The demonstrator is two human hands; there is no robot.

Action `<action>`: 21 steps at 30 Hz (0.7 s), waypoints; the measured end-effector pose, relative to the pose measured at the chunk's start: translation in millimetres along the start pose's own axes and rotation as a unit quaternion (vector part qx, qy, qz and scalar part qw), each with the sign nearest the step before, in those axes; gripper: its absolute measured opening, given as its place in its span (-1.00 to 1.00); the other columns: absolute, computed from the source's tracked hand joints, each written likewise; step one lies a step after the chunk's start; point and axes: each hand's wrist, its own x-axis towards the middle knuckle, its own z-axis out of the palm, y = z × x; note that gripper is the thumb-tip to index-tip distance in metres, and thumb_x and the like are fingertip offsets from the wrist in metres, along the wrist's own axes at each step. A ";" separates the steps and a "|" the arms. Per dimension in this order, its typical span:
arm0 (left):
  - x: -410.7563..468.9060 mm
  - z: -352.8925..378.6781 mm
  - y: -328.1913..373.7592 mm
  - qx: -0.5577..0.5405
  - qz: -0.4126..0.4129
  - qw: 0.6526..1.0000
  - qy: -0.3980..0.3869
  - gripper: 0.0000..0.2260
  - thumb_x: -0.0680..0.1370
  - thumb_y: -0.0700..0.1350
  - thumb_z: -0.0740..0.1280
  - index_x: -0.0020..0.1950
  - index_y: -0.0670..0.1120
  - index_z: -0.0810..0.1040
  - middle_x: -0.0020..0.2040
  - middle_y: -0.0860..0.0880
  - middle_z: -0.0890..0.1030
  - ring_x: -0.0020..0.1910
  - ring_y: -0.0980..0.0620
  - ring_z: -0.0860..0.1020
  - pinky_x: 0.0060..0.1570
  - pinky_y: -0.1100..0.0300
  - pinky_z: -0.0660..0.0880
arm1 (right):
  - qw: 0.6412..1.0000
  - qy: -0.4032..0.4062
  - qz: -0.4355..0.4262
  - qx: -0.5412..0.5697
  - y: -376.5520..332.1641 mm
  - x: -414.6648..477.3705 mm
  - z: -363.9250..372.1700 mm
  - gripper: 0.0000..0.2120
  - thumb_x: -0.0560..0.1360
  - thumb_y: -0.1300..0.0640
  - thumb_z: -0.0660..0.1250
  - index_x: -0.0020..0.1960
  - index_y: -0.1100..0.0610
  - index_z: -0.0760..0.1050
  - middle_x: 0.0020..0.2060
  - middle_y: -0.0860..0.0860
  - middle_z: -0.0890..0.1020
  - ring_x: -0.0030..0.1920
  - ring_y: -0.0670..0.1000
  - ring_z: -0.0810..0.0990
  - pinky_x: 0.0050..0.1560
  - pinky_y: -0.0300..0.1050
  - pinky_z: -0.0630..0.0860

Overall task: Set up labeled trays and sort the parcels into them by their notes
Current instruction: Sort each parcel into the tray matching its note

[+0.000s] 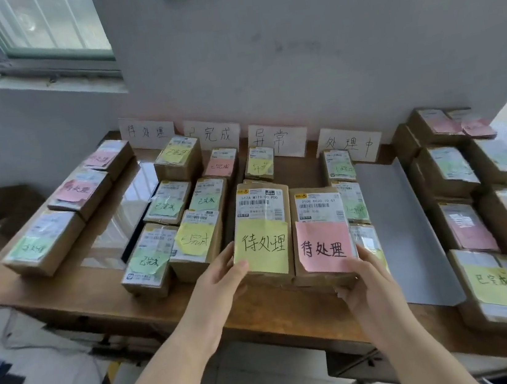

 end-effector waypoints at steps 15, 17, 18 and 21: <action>60.4 2.9 23.1 0.017 -0.005 0.999 0.040 -0.65 0.59 -0.03 0.26 0.38 0.15 0.40 0.13 0.16 0.63 0.19 0.13 0.54 0.27 0.04 0.47 | 1.000 -0.013 -0.006 -0.004 -13.3 68.8 9.5 -0.57 0.50 0.27 0.27 0.33 0.01 0.43 0.06 0.11 0.66 0.13 0.10 0.61 0.27 0.11 0.44; 71.3 4.5 29.4 0.015 -0.009 0.999 0.050 -0.67 0.60 -0.04 0.25 0.36 0.16 0.41 0.11 0.17 0.64 0.18 0.15 0.54 0.26 0.06 0.47 | 1.000 -0.016 -0.004 0.006 -19.3 79.9 14.3 -0.56 0.48 0.26 0.28 0.33 0.01 0.43 0.05 0.10 0.66 0.14 0.12 0.60 0.29 0.11 0.46; 76.3 4.3 32.1 0.014 -0.010 0.998 0.052 -0.68 0.60 -0.05 0.25 0.35 0.17 0.42 0.12 0.17 0.64 0.18 0.15 0.55 0.25 0.07 0.48 | 1.000 -0.018 -0.006 0.010 -22.1 84.9 17.6 -0.57 0.48 0.27 0.27 0.33 0.01 0.43 0.06 0.10 0.66 0.16 0.12 0.60 0.27 0.10 0.47; 88.8 -1.6 39.8 0.005 -0.001 0.998 0.060 -0.66 0.60 -0.05 0.25 0.37 0.15 0.42 0.11 0.16 0.65 0.18 0.13 0.55 0.26 0.07 0.47 | 0.999 -0.034 -0.009 0.024 -29.2 101.0 30.5 -0.58 0.50 0.28 0.24 0.33 0.03 0.43 0.07 0.12 0.66 0.18 0.11 0.59 0.16 -0.02 0.54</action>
